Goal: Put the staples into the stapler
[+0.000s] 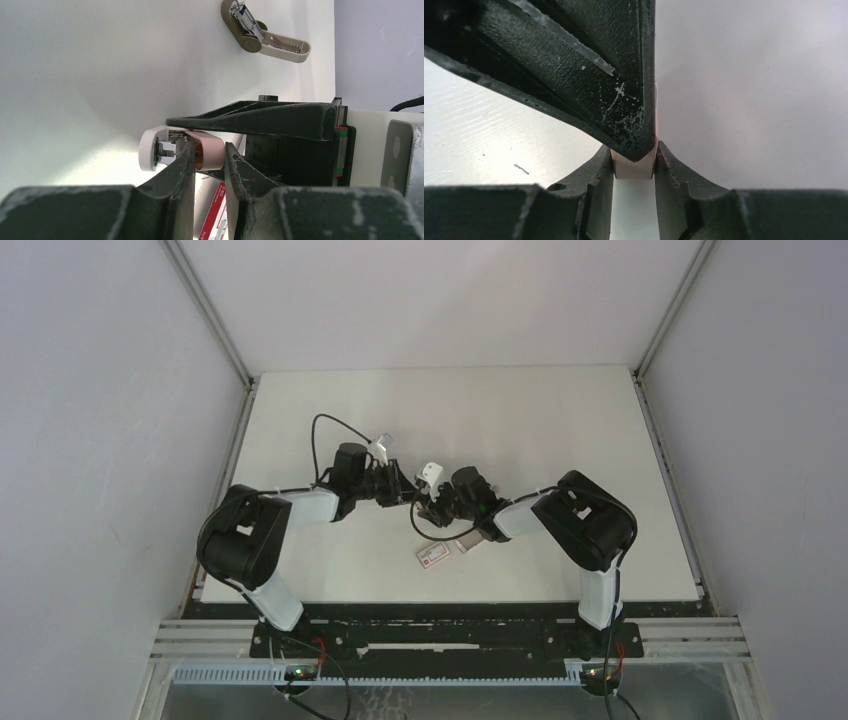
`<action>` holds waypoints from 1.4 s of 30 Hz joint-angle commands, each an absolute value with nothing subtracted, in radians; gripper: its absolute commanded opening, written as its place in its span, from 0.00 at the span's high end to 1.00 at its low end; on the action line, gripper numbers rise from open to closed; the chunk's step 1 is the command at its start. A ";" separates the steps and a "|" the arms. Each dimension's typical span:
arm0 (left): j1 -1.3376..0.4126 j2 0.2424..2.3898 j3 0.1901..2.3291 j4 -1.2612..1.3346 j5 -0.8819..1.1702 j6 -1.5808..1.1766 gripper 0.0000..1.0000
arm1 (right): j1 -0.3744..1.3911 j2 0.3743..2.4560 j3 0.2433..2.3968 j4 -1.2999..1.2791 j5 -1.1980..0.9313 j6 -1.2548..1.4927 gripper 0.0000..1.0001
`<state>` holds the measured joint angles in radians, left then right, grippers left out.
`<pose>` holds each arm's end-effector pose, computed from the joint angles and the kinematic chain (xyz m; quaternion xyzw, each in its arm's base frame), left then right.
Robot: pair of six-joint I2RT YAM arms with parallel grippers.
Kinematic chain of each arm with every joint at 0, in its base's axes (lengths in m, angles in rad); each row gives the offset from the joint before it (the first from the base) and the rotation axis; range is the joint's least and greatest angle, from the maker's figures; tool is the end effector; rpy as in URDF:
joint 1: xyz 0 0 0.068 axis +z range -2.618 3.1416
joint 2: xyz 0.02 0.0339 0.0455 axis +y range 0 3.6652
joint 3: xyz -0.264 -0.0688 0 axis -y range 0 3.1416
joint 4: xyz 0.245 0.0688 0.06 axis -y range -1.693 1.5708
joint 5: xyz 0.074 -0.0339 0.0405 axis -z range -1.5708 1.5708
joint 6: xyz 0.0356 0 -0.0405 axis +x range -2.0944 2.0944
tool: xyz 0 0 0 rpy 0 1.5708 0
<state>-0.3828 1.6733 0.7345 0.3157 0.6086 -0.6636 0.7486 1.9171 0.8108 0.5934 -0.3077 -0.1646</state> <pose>0.2929 -0.1399 0.1537 0.0166 0.8597 -0.4485 0.2439 0.2616 0.2577 0.1167 -0.4456 0.7316 0.2702 0.4395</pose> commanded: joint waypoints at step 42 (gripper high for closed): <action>-0.334 1.398 0.670 0.127 0.452 -0.523 0.20 | 0.742 1.731 0.801 0.255 -0.246 -0.173 0.54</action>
<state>-0.3370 1.4429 0.6857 0.0700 0.4477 -0.5060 0.7464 1.7298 0.7860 0.2115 -0.2379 -0.1791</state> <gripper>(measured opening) 0.795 0.461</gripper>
